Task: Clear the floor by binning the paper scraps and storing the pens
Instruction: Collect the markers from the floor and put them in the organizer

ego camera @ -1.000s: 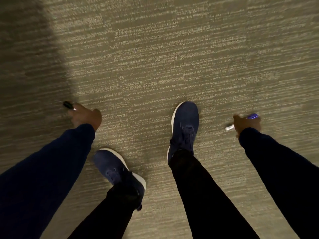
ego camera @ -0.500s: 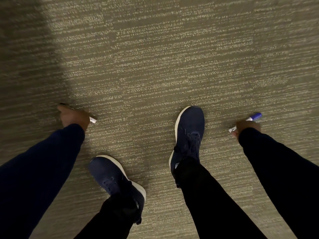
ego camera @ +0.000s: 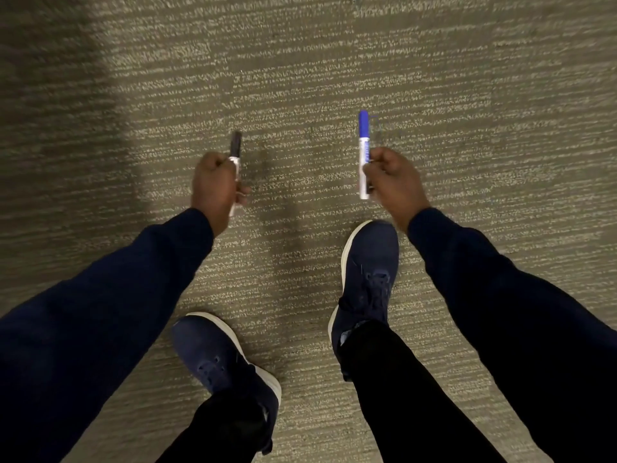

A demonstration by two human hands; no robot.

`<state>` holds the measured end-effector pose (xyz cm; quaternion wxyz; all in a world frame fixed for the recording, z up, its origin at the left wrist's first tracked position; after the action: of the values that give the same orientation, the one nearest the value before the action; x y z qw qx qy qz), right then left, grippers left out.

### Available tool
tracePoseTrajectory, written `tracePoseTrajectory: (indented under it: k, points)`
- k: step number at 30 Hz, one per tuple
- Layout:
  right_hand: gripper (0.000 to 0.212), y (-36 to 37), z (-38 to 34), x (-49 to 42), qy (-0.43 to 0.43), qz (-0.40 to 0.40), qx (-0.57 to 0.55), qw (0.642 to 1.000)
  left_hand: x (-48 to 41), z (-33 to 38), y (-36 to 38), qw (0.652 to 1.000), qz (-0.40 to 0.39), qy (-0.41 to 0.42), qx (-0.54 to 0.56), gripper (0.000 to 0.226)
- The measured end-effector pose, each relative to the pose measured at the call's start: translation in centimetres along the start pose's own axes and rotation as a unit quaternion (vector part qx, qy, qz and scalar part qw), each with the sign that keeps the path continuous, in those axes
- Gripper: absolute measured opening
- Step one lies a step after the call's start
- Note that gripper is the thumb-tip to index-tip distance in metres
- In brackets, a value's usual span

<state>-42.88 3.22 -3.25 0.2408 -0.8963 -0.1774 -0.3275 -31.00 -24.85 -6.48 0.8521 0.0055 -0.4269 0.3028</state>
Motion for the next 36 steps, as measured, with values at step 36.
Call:
tracePoseTrajectory:
  k: [36]
  points:
    - [0.025, 1.3, -17.3, -21.0, -0.084, 0.199, 0.288, 0.933, -0.7, 1.1, 6.7, 0.983, -0.100, -0.036, 0.148, 0.012]
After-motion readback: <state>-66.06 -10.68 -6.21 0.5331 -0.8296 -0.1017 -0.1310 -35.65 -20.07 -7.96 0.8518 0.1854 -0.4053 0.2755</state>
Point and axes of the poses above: each hand's wrist, its own x-axis away from the middle knuckle, its own y-axis out of the palm, z = x × y, the point moved 5 cm from there along -x, towards the middle knuckle, and after that the axes turned 2 degrees about y, right-handed, at the moved point
